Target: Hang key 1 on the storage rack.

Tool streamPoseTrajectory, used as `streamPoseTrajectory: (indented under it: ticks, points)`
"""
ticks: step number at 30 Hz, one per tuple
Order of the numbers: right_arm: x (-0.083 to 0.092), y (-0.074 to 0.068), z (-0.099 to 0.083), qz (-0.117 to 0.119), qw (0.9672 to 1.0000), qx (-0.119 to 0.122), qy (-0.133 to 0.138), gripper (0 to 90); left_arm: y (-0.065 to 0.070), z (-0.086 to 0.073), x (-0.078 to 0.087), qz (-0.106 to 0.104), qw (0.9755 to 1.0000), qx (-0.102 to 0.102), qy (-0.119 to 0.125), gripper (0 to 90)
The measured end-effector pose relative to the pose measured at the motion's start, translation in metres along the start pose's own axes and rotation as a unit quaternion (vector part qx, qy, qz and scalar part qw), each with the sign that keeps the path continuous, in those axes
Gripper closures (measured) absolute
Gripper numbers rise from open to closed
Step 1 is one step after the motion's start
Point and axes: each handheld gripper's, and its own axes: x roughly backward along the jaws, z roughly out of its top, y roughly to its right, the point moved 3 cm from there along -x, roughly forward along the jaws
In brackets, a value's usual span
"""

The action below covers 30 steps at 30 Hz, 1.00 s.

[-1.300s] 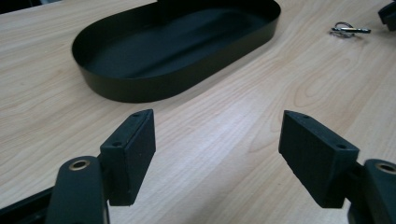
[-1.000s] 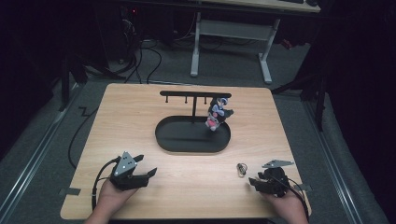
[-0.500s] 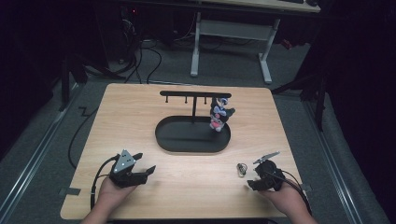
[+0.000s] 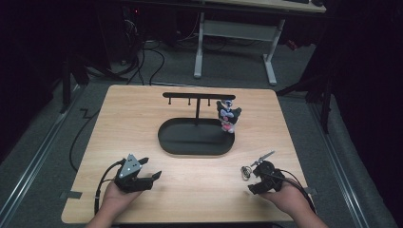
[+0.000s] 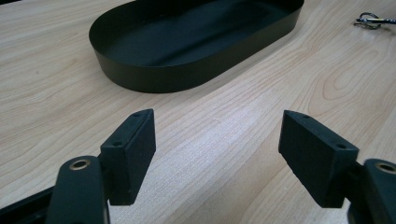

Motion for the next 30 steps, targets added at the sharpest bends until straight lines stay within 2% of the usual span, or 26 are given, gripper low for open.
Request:
streamPoseTrajectory:
  ticks: [2, 4, 5, 8, 12, 14, 21, 30]
  points:
    - [0.000, -0.002, 0.003, 0.006, 1.0000, -0.002, 0.000, 38.6, 0.000, 0.000, 0.001, 0.000, 1.0000, 0.000, 0.002, 28.1]
    - [0.001, -0.005, 0.007, 0.019, 0.9997, 0.001, -0.011, 45.1, 0.000, 0.001, 0.001, -0.001, 1.0000, 0.000, 0.004, 28.2]
    - [0.001, -0.007, 0.009, 0.020, 0.9997, 0.005, -0.013, 45.2, 0.000, 0.001, 0.000, -0.002, 1.0000, -0.001, 0.004, 28.2]
    - [0.000, -0.012, 0.018, 0.014, 0.9994, 0.025, -0.018, 47.1, 0.001, 0.001, -0.003, -0.004, 1.0000, -0.005, -0.002, 28.2]
    - [-0.005, -0.012, 0.030, -0.012, 0.9989, 0.040, -0.024, 50.2, 0.003, 0.002, -0.003, -0.006, 0.9999, -0.009, -0.002, 28.2]
    - [-0.007, -0.011, 0.035, -0.018, 0.9987, 0.038, -0.028, 53.6, 0.004, 0.002, -0.002, -0.005, 0.9999, -0.010, -0.003, 28.2]
    - [-0.014, -0.010, 0.044, -0.023, 0.9981, 0.043, -0.037, 54.6, 0.004, 0.001, 0.003, 0.002, 1.0000, -0.006, 0.004, 28.2]
    - [-0.024, -0.003, 0.049, -0.020, 0.9982, 0.025, -0.051, 60.6, 0.004, 0.001, 0.005, 0.002, 1.0000, -0.004, 0.004, 28.3]
